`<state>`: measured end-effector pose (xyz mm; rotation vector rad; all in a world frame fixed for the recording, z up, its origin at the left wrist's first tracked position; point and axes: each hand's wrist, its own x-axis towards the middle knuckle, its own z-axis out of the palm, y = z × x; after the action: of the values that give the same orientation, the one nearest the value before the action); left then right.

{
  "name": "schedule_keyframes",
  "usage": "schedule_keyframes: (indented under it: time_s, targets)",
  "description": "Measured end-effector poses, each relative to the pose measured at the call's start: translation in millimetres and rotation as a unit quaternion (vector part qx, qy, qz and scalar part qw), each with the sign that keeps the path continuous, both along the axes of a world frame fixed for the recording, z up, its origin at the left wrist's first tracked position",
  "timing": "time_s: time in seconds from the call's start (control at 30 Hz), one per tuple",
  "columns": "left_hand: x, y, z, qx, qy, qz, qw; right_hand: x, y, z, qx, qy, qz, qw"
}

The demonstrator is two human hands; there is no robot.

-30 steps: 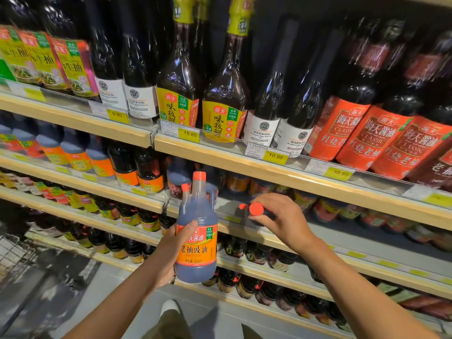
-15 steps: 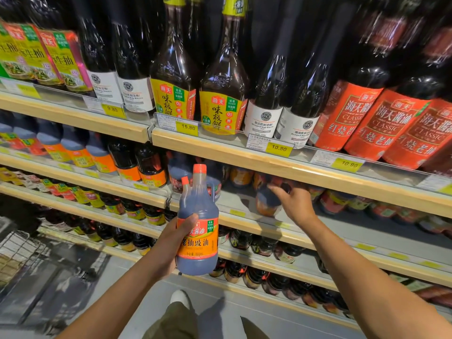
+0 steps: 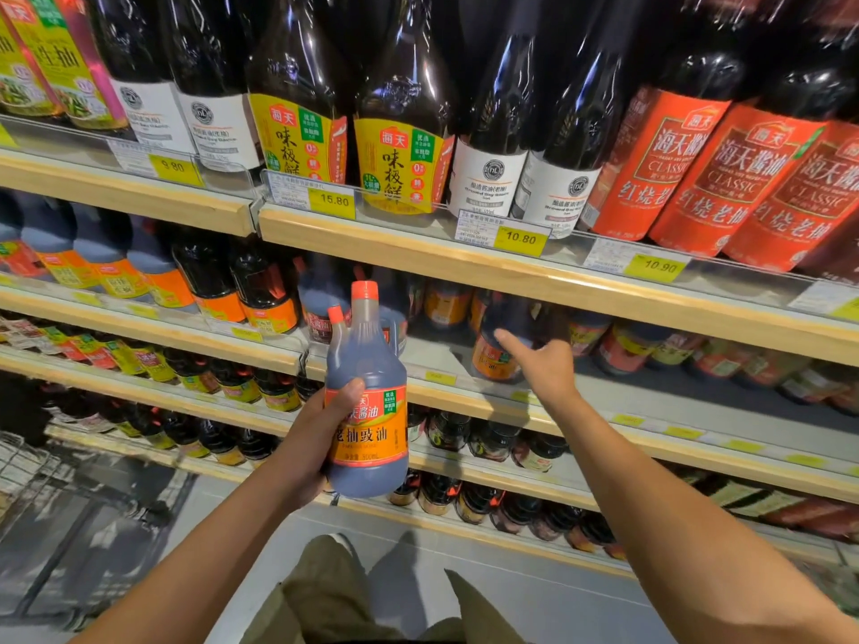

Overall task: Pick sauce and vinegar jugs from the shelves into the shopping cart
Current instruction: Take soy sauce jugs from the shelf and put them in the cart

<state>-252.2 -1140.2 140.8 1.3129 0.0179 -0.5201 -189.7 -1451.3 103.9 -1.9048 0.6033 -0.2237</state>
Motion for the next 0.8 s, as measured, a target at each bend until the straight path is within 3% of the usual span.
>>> schedule_keyframes:
  time_s: [0.2,0.37,0.8]
  targets:
    - [1.5,2.7,-19.6,0.011,-0.008,-0.008,1.0,1.4,-10.9,-28.8,-0.025,0.015,0.006,1.0]
    - [-1.5,3.6,-25.9,-0.013,0.005,-0.022,1.0,-2.6,-20.9,-18.7,0.032,-0.006,0.116,0.993]
    - [2.9,12.0,-10.8,-0.012,0.021,-0.021,0.999,-3.4,-26.6,6.1,0.026,0.056,0.158,0.985]
